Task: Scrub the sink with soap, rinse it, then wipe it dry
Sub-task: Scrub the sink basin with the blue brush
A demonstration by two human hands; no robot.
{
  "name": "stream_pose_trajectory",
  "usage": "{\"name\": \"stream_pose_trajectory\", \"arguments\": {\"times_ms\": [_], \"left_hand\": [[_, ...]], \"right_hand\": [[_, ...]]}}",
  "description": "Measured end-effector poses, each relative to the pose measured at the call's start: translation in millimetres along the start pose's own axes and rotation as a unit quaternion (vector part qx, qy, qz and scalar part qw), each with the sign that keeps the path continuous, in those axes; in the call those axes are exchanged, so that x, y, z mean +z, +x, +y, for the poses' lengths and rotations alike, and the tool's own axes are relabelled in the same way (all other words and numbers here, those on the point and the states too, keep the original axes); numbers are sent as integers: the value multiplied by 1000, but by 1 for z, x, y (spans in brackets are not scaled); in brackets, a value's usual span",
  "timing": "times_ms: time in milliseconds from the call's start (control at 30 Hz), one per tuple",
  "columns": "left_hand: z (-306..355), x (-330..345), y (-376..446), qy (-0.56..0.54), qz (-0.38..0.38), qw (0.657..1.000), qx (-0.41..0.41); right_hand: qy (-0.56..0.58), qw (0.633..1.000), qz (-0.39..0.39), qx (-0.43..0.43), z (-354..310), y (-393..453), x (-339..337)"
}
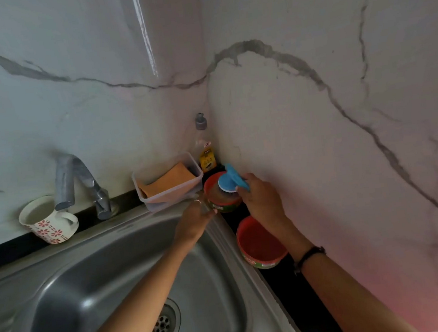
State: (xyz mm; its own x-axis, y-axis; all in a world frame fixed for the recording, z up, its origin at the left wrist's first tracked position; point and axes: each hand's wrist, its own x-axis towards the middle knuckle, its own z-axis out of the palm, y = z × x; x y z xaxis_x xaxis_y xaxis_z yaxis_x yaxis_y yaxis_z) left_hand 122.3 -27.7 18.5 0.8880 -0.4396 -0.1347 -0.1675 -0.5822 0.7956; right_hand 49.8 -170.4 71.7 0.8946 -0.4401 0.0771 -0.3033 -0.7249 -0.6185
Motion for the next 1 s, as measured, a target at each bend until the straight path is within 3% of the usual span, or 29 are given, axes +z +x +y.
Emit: {"name": "stream_pose_trajectory", "arguments": {"times_ms": [133, 400, 600, 733, 833, 933, 1000], "left_hand": [[-3, 5, 14, -66, -12, 998, 10], [-16, 15, 26, 50, 26, 998, -26], [-20, 23, 30, 81, 57, 995, -18], [-24, 22, 31, 53, 22, 998, 8], [-34, 20, 24, 43, -21, 997, 64], [-49, 13, -4, 93, -26, 995, 14], [-70, 4, -25, 130, -20, 991, 2]], "right_hand": [[-48, 997, -48, 35, 5, 32, 32], [-18, 991, -135, 1, 9, 46, 45], [-96, 994, -50, 12, 0, 48, 47], [-62, 994, -91, -11, -7, 46, 57], [-48, 994, -96, 20, 1, 39, 48], [-70, 996, -47, -3, -5, 19, 37], [-10, 999, -17, -39, -17, -3, 33]]}}
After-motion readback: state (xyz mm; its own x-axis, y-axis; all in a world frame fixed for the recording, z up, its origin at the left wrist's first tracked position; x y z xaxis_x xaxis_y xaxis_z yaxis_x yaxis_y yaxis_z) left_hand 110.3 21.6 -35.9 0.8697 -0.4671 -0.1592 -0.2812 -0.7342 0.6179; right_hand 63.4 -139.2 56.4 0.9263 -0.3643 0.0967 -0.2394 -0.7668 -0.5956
